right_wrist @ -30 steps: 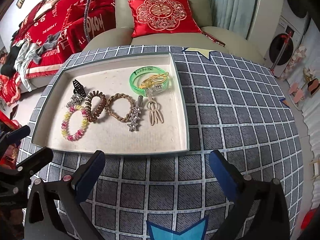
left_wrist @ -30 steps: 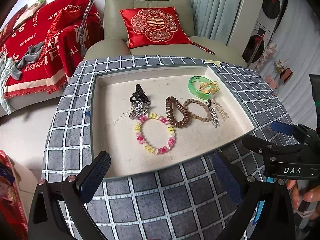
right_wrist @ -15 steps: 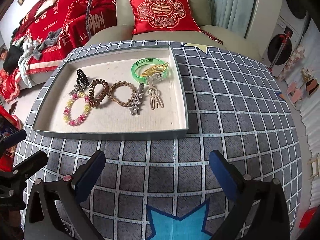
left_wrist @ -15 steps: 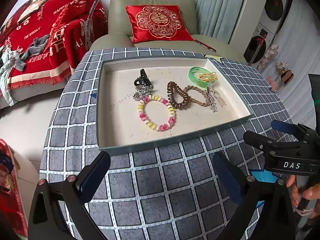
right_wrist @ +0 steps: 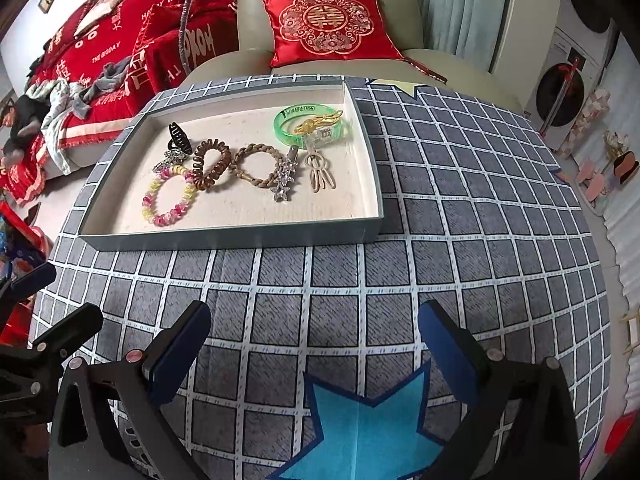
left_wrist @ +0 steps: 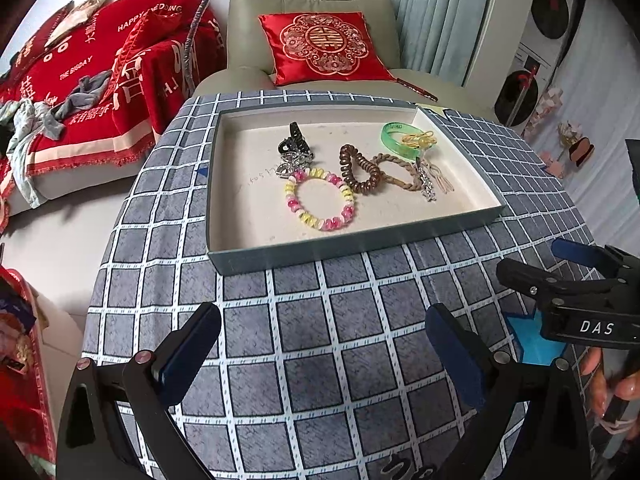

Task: Organize jewelry

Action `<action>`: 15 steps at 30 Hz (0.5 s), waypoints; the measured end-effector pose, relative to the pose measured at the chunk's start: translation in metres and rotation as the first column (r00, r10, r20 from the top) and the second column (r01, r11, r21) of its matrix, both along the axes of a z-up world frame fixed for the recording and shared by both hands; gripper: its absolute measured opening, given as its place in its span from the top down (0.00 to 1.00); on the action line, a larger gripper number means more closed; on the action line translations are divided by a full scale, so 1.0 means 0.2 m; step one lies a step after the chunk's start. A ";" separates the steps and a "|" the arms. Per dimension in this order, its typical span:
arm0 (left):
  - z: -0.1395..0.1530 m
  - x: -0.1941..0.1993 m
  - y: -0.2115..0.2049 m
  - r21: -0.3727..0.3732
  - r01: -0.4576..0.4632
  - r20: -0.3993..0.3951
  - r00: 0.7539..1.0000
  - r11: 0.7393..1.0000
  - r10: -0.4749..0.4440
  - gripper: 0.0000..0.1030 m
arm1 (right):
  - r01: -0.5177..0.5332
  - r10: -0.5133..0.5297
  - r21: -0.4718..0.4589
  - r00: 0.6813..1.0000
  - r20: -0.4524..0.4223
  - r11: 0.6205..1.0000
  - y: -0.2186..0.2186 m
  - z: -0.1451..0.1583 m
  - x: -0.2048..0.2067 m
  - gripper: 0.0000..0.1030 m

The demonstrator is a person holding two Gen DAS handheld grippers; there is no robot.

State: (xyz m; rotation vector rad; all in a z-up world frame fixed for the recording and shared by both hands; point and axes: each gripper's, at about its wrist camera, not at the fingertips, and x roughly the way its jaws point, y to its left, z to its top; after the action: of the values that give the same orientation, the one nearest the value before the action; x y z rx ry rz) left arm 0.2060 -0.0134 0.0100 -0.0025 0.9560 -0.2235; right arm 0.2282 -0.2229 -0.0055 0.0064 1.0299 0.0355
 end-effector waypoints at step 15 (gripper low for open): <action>0.01 -0.09 0.01 0.038 -0.045 0.106 0.993 0.998 0.041 0.00 | 0.016 -0.019 0.020 0.991 0.135 1.000 0.01 0.06 -0.13 0.00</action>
State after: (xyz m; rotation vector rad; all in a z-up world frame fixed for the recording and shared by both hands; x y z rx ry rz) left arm 0.1874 -0.0117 0.0127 0.0259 0.8542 -0.1625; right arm 0.2013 -0.2215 0.0061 0.0302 0.8937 0.0296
